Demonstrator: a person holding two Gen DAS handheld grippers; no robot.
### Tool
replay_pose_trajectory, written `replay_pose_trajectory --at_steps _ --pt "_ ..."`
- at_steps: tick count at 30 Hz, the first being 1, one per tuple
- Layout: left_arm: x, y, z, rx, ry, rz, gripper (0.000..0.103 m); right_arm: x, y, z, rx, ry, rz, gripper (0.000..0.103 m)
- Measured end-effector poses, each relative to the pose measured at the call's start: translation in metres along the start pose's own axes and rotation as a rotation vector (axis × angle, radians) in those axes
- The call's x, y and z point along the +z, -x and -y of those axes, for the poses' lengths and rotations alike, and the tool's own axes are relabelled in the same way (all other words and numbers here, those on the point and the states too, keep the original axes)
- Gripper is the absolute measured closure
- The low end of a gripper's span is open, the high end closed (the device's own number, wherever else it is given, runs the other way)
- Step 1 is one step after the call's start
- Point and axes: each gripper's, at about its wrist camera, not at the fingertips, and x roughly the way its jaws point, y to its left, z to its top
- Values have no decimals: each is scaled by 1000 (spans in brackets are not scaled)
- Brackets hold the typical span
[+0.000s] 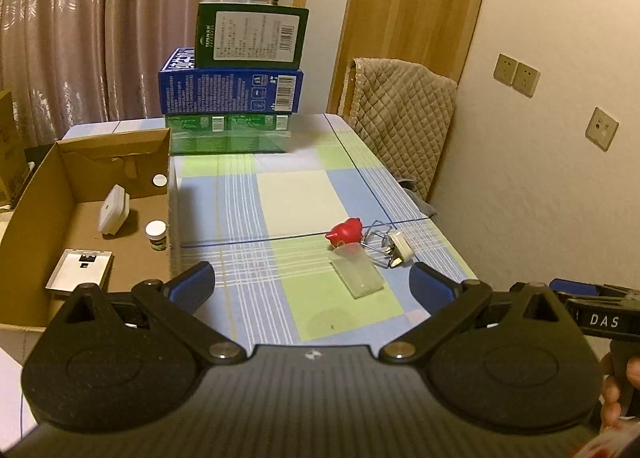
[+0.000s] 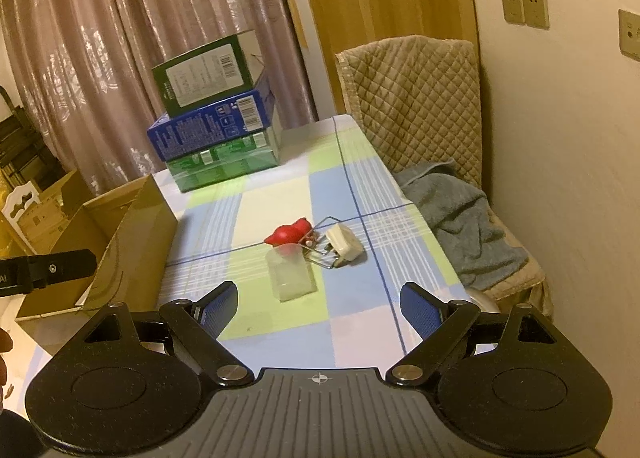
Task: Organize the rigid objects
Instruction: 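Move both grippers back from the box to the table, then close the right gripper on the white plug and lift it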
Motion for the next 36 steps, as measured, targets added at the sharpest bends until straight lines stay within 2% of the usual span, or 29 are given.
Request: replay_pose_trajectory --at_steps 13,25,28,36 --pt "-5 -29 20 -12 -18 -33 1 9 -24 26 -17 12 -11 18" --pt "-14 -105 35 1 12 -88 2 27 -98 57 53 56 -68 18" --pt "-18 -128 38 12 9 -109 5 29 -121 62 78 53 -82 18" --pt "-23 -174 37 30 14 -133 6 34 -181 66 147 93 -127 33"
